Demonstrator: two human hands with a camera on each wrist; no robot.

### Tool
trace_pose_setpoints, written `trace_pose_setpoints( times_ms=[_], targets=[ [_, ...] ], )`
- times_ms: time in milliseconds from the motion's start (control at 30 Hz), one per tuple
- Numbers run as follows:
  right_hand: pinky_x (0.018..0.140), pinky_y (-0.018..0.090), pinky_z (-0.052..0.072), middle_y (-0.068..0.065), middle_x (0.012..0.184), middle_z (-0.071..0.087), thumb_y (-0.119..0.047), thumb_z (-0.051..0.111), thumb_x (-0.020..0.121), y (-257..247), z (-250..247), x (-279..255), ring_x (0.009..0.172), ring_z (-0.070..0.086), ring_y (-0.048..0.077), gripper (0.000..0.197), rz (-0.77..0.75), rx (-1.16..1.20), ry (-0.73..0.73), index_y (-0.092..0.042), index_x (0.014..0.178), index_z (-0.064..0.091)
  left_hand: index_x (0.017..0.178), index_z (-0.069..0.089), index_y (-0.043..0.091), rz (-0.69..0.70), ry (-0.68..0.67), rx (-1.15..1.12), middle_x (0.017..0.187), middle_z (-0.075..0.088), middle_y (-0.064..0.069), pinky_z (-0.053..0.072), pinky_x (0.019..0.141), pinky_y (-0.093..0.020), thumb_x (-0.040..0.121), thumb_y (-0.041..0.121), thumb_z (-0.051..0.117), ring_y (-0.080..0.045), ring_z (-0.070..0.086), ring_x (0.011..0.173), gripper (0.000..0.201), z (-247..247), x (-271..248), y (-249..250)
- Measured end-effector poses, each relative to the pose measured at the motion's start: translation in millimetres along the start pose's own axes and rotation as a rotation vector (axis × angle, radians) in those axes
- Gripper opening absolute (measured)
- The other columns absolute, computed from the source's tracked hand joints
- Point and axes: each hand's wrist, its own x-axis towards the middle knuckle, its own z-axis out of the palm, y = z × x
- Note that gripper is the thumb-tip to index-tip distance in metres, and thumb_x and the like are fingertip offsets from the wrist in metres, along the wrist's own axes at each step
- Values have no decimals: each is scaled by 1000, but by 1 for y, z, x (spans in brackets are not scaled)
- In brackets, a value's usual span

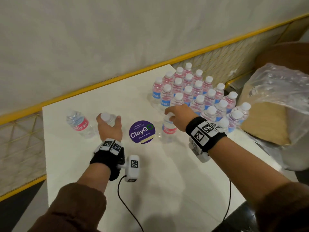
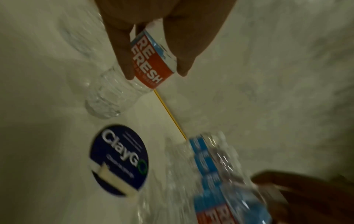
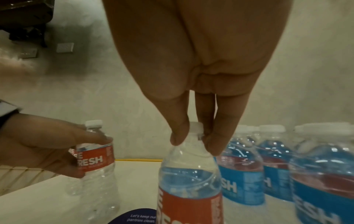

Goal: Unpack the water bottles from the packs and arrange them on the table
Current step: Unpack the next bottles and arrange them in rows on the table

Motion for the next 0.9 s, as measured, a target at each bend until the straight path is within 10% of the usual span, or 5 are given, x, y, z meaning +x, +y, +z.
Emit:
trace_pose_setpoints(
  times_ms=[433,767,900],
  targets=[
    [96,34,41,14,129,56,-10,53,91,56,-22,-23,120,50,30,41,175,14,95,-16,131,53,119,50,14,155,-679,146,110,64,-12,49,95,-44,68,34,77,-30,62,103,61,90,-56,25],
    [91,33,44,11,127,58,0,44,89,54,-30,-20,114,53,30,41,104,2,3,-18,122,60,119,49,18,210,-717,218,110,64,-6,47,93,-37,73,31,75,-26,61,103,54,85,-53,25],
    [90,34,44,13,130,55,-20,56,90,49,-30,-18,116,52,30,42,169,6,26,-15,132,50,122,49,18,251,-685,225,113,63,-4,46,90,-34,77,28,74,-25,60,104,53,87,-52,22]
  ],
)
